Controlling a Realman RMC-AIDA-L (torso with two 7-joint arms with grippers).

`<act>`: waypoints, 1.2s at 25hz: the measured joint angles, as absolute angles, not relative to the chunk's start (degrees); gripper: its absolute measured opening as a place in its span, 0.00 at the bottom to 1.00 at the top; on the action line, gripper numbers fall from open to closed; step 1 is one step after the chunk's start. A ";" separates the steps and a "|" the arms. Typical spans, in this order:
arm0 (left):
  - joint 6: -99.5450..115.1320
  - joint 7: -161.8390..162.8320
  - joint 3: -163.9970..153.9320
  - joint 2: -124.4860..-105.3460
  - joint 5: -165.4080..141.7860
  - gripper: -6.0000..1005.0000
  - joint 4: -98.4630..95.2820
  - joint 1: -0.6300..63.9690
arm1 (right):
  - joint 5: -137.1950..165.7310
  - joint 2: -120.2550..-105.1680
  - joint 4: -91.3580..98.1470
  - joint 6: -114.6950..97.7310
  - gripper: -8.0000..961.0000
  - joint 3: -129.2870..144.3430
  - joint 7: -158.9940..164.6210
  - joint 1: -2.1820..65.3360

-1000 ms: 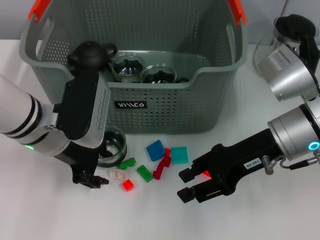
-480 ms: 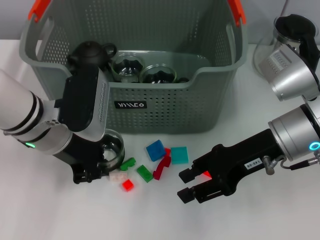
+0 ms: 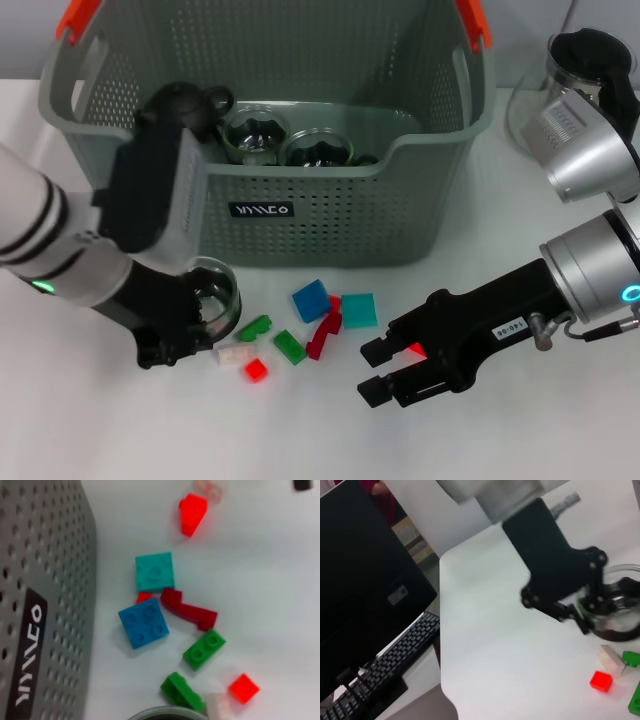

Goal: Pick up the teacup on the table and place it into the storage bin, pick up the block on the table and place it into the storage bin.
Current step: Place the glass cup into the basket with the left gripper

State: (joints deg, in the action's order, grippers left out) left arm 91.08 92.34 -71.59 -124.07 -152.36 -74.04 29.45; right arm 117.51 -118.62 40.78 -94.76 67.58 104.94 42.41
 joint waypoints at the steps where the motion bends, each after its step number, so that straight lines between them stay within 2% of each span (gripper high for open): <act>1: 93.30 92.31 -70.11 -124.09 -151.95 0.08 -75.11 29.54 | 117.51 -118.59 40.78 -94.75 0.58 67.58 104.94 42.38; 13: 117.17 93.67 -48.86 -123.43 -136.18 0.08 -79.29 36.00 | 117.51 -118.37 40.72 -94.84 0.58 67.96 104.92 42.36; 21: 114.29 101.22 -44.68 -121.67 -121.03 0.08 -79.57 40.71 | 117.50 -118.40 40.14 -94.88 0.58 68.07 104.91 42.47; 25: 104.60 107.39 -44.88 -119.93 -121.08 0.08 -75.99 44.53 | 117.50 -118.38 40.05 -94.90 0.58 68.05 104.91 42.33; 30: 92.21 113.85 -47.48 -116.35 -123.12 0.07 -66.62 49.56 | 117.50 -118.34 39.37 -94.93 0.58 68.02 104.56 42.22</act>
State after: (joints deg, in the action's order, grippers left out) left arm 92.21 113.85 -47.48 -116.35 -123.12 -66.62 49.55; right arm 117.50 -118.34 39.37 -94.93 68.02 104.56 42.22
